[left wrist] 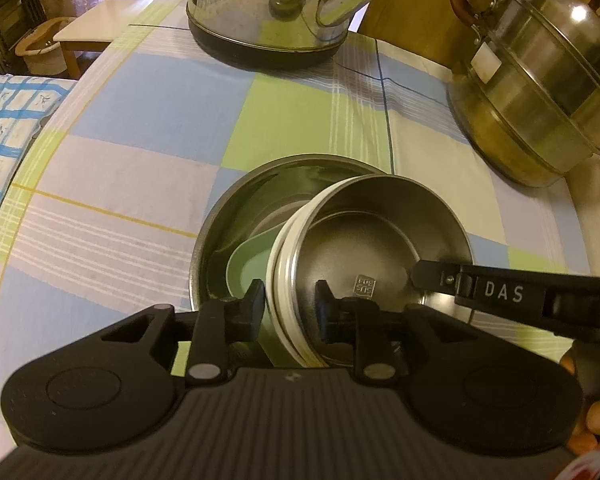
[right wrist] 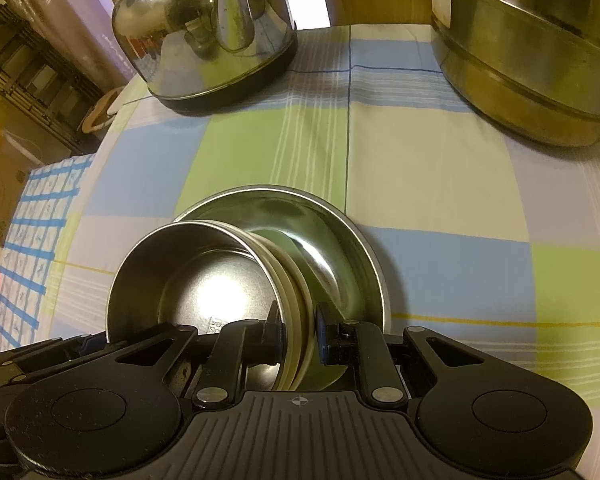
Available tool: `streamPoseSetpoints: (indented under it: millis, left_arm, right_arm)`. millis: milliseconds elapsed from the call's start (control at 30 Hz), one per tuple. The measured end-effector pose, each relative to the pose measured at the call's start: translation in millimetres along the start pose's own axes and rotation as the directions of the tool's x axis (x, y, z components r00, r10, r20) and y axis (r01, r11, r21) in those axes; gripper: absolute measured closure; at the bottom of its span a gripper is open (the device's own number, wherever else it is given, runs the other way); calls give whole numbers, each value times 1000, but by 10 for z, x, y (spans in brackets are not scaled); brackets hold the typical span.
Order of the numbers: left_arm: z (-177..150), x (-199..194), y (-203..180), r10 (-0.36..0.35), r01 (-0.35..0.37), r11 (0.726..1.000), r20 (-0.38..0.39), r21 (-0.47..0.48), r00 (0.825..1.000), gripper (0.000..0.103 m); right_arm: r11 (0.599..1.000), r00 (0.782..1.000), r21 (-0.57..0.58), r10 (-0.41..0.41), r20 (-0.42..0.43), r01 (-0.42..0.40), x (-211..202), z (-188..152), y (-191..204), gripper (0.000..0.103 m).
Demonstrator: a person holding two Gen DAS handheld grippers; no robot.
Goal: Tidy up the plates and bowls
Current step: 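Lower the bowl stack onto the plates in the steel plate, then open both tools and pull back from the stacked dishes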
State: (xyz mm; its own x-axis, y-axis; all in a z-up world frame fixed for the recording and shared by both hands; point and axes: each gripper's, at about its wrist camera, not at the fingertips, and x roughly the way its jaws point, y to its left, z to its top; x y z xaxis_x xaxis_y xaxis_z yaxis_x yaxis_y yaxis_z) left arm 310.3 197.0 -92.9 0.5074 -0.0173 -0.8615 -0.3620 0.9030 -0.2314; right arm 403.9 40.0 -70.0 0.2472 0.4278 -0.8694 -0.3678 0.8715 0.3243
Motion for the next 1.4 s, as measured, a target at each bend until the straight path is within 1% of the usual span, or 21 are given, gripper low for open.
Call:
streamPoseSetpoints:
  millis: [100,200,267,300,367,433,700,800,867,967,1067,1167,1267,1400]
  left_arm:
    - [-2,-3,-9,1,-1,1000,-2,10,1000,79]
    - [2,-14,-13,0,0,1000,1,16,1000,75]
    - [8,-27,-14,3,-3,1000,6,19,1000,70]
    - [8,-33,-12,3,-3,1000,9,22,1000,69]
    - [13,-50,-7,2,-3,1000,14,25,1000,69]
    - [16,-74,-11,5,-6,1000,20,30,1000,68]
    - [29,-202,-38,-3,0,998,51,62,999,62]
    - [18,-289,-62,-7,2,997,70,81,998,55]
    - [5,-370,-80,-2,-7,995,92,99,996,48]
    - [-29,-519,-89,1,-17,992,128,123,992,42]
    - [-77,-679,-77,-5,-19,989,162,144,987,40]
    - [-154,-838,-50,-13,-18,987,192,160,981,35]
    - [-261,-990,-13,-20,-16,986,210,166,978,32]
    - [-412,-1190,18,-35,-2,987,227,162,973,27]
  right_arm:
    - [1000,1000,-2,4,-1,-4,-3,4,-6,86]
    - [1000,1000,-1,14,-3,-14,-15,2,-15,82]
    - [1000,1000,-2,20,1,-20,-40,-3,-10,74]
    - [1000,1000,-5,18,4,-18,-50,-10,-4,70]
    - [1000,1000,-12,11,15,-11,-77,-25,10,57]
    - [1000,1000,-12,6,22,-6,-98,-36,15,54]
    - [1000,999,-1,12,46,-12,-230,-90,7,48]
    - [1000,998,1,25,63,-26,-325,-135,-3,46]
    - [999,995,6,38,87,-39,-414,-179,-10,43]
    - [998,987,0,66,144,-66,-574,-280,-15,36]
    - [997,980,-20,74,186,-72,-719,-392,-8,33]
    - [997,971,-29,75,229,-70,-865,-520,2,31]
    - [997,960,-40,79,268,-70,-1016,-655,14,30]
    - [996,950,-43,93,298,-84,-1202,-837,-3,30]
